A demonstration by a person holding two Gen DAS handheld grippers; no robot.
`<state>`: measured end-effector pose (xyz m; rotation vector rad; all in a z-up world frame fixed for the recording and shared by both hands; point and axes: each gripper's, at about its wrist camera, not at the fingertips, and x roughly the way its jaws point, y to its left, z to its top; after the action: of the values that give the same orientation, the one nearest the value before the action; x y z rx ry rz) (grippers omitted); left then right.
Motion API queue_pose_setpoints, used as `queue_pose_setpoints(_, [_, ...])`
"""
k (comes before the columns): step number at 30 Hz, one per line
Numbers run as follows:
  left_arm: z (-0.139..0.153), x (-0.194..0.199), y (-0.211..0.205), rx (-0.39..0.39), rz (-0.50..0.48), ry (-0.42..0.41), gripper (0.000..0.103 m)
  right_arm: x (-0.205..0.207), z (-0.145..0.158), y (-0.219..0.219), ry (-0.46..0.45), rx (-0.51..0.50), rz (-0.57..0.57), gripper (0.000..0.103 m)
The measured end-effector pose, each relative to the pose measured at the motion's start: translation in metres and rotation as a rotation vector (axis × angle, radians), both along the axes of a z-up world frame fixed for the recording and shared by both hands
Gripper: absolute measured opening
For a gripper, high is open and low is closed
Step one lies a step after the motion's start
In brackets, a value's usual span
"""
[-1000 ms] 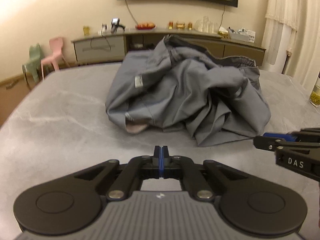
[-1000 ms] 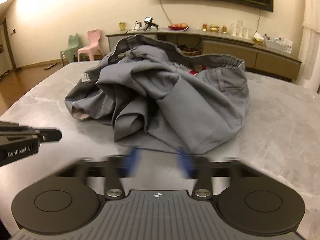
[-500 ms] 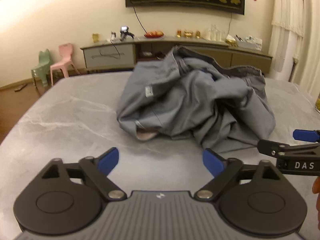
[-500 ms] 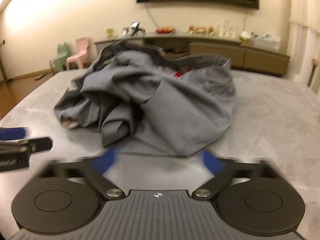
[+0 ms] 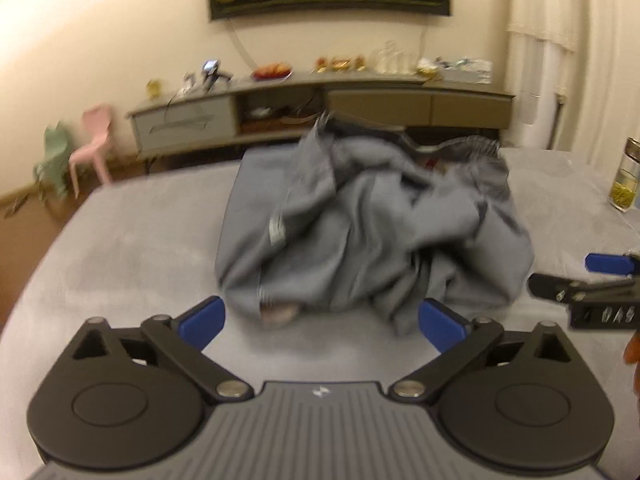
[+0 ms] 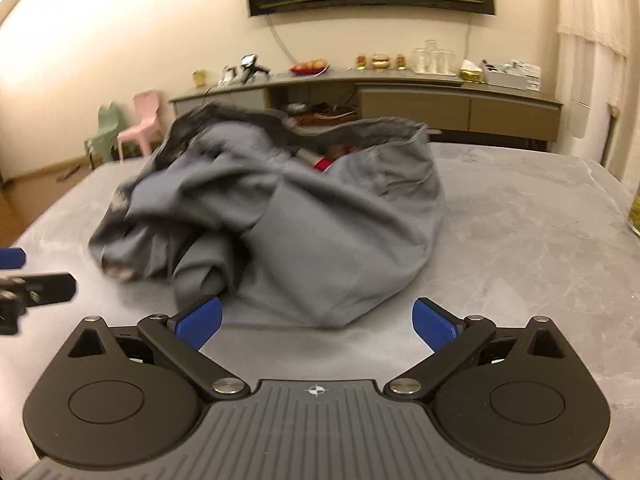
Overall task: Fold clothes
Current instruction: 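Grasp the grey garment edge with both grippers and lift it up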
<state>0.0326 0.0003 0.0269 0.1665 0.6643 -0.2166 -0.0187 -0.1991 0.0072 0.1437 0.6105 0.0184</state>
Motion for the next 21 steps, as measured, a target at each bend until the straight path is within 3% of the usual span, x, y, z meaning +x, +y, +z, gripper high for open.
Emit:
queue_pose_setpoints(3, [-0.019,0.019,0.016,-0.095,0.024,0.033,0.103,0.026,0.005,-0.021,-0.024,0.031,-0.046,0.102])
queue_pose_setpoints(7, [-0.047,0.043,0.044,-0.321,0.048,0.257,0.103,0.079,-0.008,-0.053,0.014,0.032,-0.102,0.102])
queue_pose_setpoints(11, [-0.046,0.048,0.059,-0.337,0.049,0.253,0.103,0.13,-0.03,-0.092,0.024,0.113,-0.18,0.102])
queue_pose_setpoints(16, [-0.047,0.054,0.066,-0.363,0.046,0.244,0.103,0.18,-0.044,-0.109,-0.007,0.147,-0.105,0.102])
queue_pose_setpoints(17, [-0.048,0.056,0.064,-0.356,0.041,0.235,0.103,0.188,-0.046,-0.108,-0.01,0.136,-0.066,0.096])
queue_pose_setpoints(18, [-0.048,0.057,0.062,-0.342,0.039,0.217,0.103,0.195,-0.048,-0.107,-0.013,0.124,-0.026,0.06])
queue_pose_setpoints(19, [-0.046,0.058,0.06,-0.327,0.044,0.191,0.102,0.201,-0.049,-0.105,0.008,0.123,0.018,0.033])
queue_pose_setpoints(20, [-0.045,0.06,0.058,-0.313,0.048,0.166,0.099,0.205,-0.046,-0.102,0.016,0.108,0.027,0.02])
queue_pose_setpoints(21, [-0.044,0.061,0.057,-0.304,0.056,0.138,0.096,0.201,-0.035,-0.097,-0.01,0.096,0.047,0.017])
